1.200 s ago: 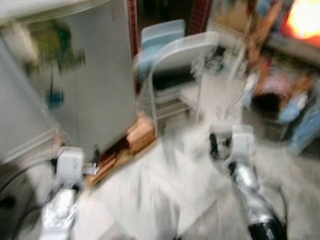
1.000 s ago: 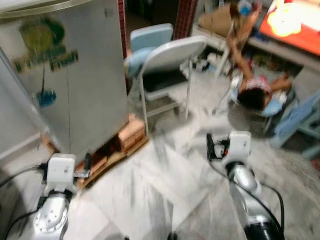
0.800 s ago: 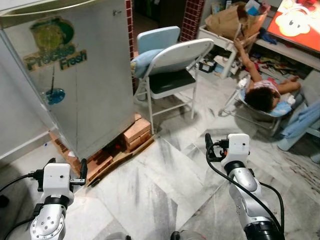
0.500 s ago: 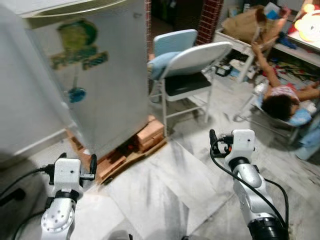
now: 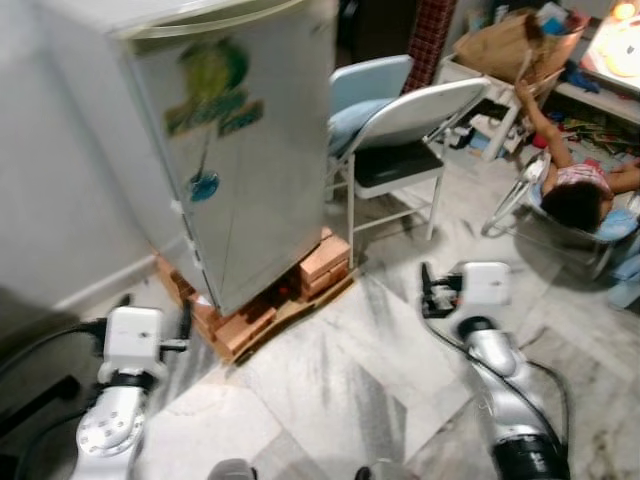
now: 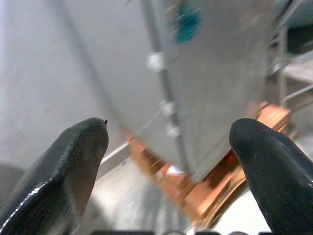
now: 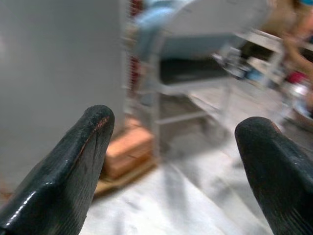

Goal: Restocking fridge

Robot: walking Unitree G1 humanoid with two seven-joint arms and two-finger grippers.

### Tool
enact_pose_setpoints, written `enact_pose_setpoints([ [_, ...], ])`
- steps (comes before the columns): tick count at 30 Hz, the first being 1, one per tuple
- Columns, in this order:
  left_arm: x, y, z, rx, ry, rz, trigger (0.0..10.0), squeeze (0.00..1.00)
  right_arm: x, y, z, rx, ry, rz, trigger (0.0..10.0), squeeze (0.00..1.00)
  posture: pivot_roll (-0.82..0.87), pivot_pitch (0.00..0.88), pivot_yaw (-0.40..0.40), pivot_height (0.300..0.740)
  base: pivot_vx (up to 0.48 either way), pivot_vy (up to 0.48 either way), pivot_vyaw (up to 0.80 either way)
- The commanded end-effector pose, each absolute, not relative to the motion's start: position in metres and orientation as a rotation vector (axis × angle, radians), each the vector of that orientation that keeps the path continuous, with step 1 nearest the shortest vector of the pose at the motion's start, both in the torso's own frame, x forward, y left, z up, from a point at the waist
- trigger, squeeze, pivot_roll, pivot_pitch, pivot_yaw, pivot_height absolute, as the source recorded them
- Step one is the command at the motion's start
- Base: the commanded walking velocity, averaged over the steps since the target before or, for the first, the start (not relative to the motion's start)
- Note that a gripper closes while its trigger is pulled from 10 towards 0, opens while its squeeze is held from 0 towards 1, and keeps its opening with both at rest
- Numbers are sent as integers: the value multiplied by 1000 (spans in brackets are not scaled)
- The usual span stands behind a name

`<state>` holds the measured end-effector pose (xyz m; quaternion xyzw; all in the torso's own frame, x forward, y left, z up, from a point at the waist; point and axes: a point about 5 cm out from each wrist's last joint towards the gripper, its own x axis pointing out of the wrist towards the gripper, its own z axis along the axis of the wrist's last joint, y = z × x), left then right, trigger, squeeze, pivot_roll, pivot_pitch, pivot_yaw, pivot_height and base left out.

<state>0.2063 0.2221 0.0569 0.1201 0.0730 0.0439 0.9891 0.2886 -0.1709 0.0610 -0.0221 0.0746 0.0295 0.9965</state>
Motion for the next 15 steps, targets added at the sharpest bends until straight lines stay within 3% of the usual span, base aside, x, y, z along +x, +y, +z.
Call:
enact_pose_setpoints([
  [1,209,215,58,232,135,60,10000,0,289,-180,62,-67,149,46,10000,0,10,43,-18,740,0,480,0],
  [5,210,212,57,222,126,30,10000,0,289,-180,60,-67,156,37,10000,0,1,36,-16,740,0,480,0],
  [15,214,209,60,220,106,14,10000,0,288,-179,58,-74,157,35,10000,0,3,32,-13,740,0,477,-545],
])
